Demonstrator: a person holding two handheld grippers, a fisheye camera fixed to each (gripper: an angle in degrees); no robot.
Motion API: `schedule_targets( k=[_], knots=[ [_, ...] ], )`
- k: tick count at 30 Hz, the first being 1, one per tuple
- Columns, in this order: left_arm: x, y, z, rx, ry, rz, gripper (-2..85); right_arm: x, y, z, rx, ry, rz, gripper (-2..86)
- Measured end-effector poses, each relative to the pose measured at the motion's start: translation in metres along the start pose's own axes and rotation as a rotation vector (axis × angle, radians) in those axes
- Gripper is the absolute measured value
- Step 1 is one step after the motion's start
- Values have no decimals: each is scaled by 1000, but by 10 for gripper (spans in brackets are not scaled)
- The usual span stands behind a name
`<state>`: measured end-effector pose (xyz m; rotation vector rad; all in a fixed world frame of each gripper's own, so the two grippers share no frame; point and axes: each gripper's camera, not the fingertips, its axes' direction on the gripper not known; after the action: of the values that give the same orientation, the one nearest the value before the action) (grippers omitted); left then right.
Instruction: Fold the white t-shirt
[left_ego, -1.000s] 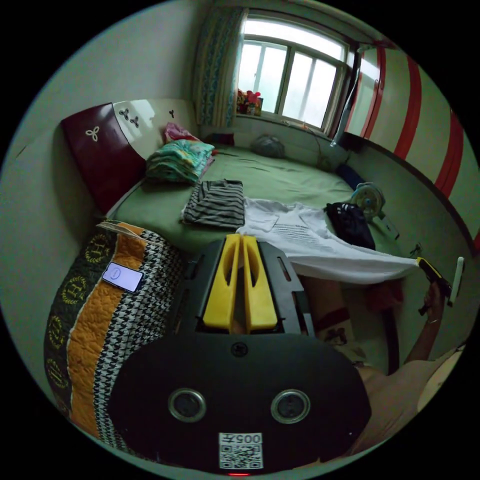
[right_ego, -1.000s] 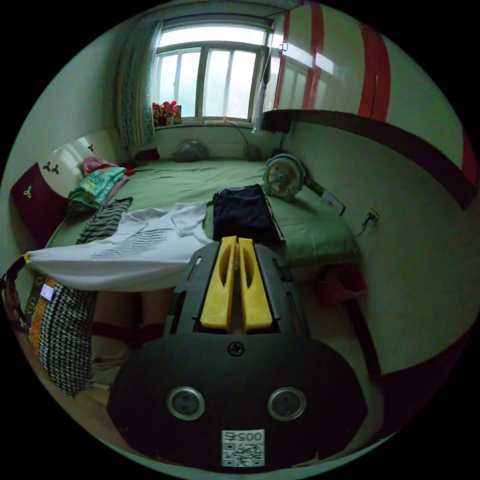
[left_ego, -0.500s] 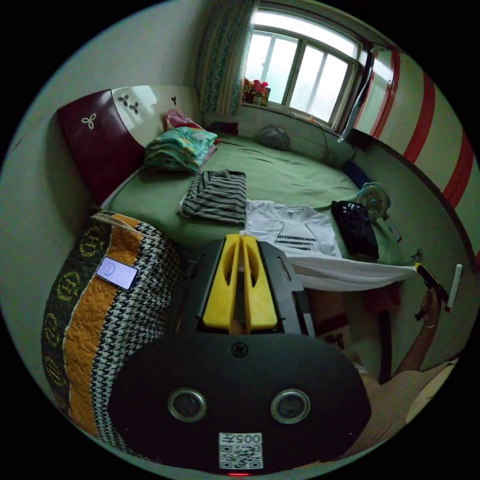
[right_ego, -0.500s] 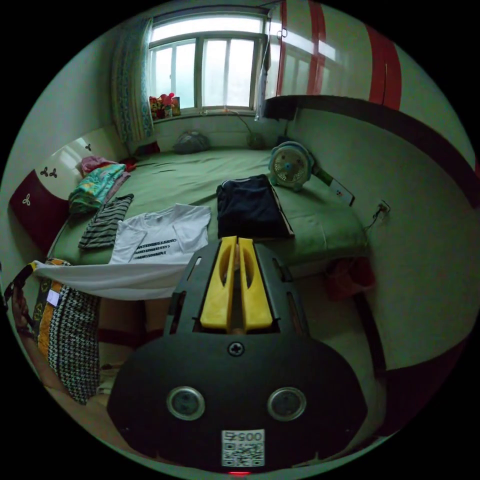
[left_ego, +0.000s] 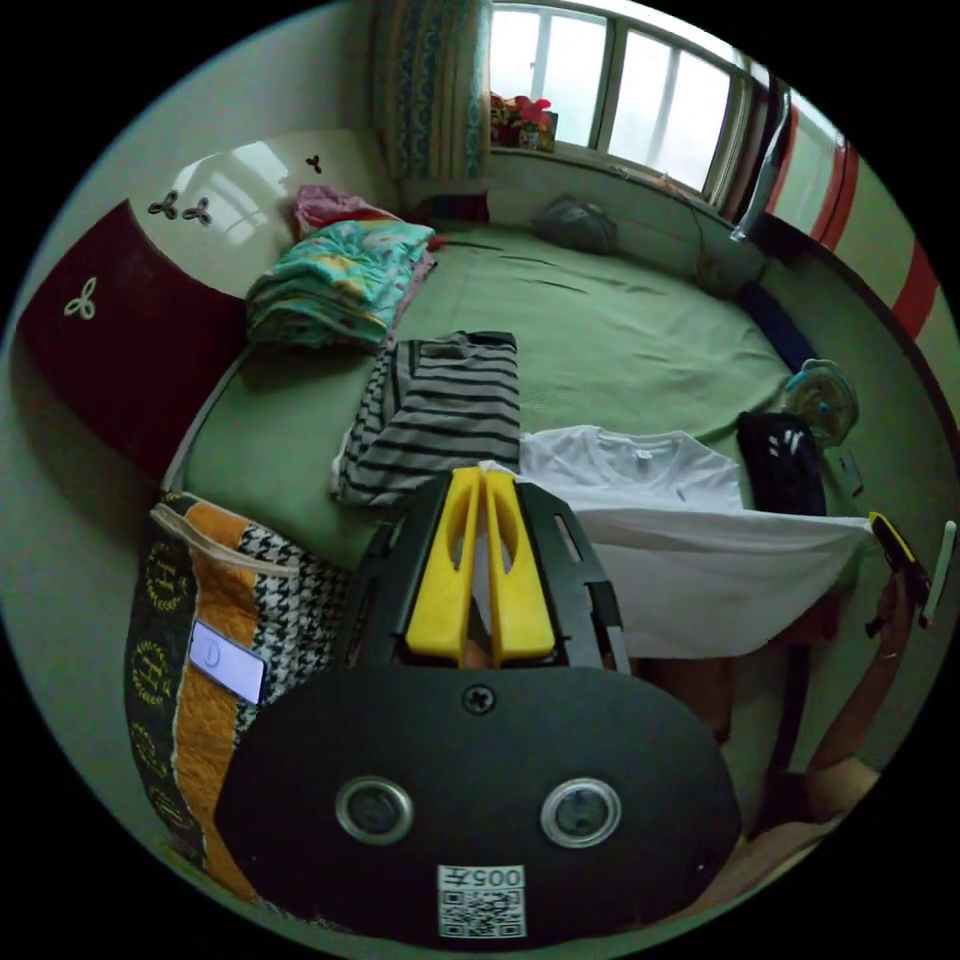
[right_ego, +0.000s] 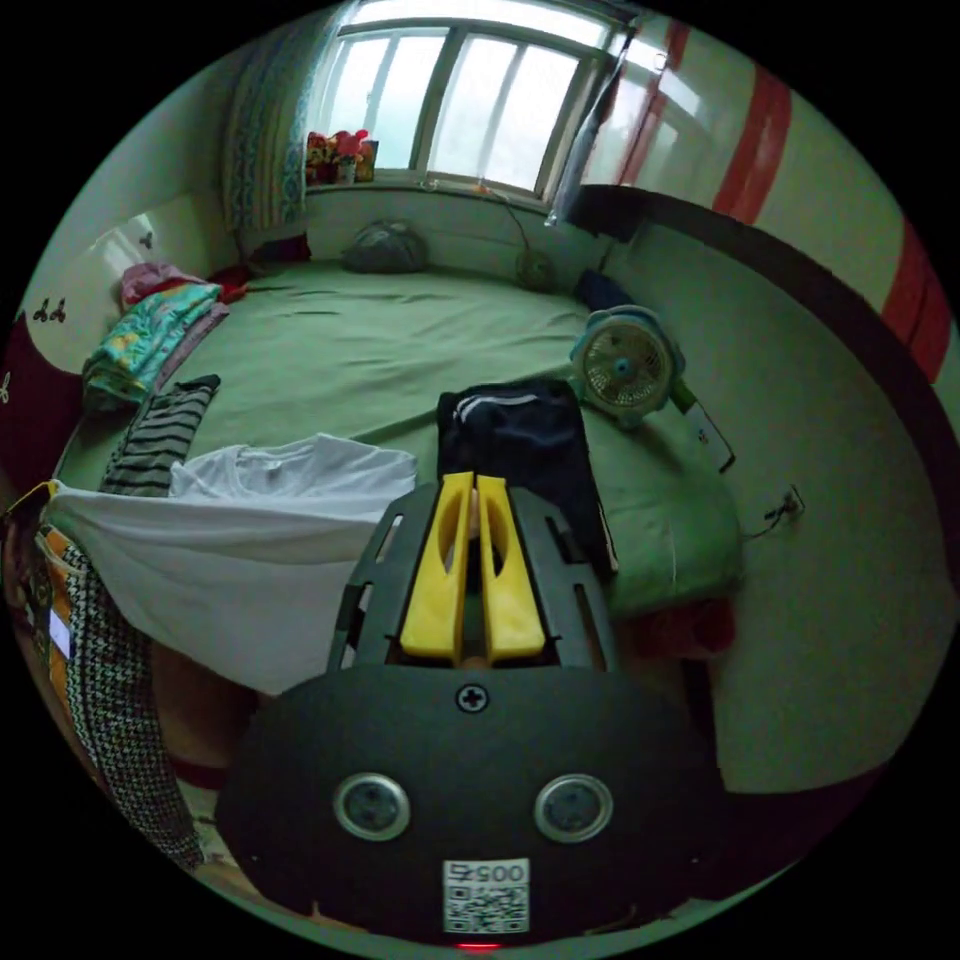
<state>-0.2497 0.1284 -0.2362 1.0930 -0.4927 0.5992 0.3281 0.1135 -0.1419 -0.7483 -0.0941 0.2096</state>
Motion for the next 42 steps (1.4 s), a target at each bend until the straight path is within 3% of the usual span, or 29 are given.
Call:
schedule_targets(
  k=[7,10,16,21,30,34,37,42],
  knots=[
    [6,-122,170,-195,-71,-75,50,-64,-132,201,-297,40,22,-6],
    [4,-147,217,-216,-90,-110,55,-69,-151,252,-381,-55,92,34],
    [-13,-146,252,-173,-17,-97,59,-70,-125,255,-264,-129,38,43],
    [-22,-95,275,-181,75,-61,61,-61,-69,239,-215,-254,-7,53],
    [-18,-30,349,-281,192,-40,119,-68,-3,275,-312,-318,-11,87],
    [-7,-26,392,-358,157,-21,136,-83,-6,315,-395,-332,23,80],
    [0,-30,418,-383,144,-23,119,-93,-15,329,-406,-368,38,37],
    [5,-44,434,-377,83,-18,42,-100,-29,334,-364,-254,3,-9]
  ],
)
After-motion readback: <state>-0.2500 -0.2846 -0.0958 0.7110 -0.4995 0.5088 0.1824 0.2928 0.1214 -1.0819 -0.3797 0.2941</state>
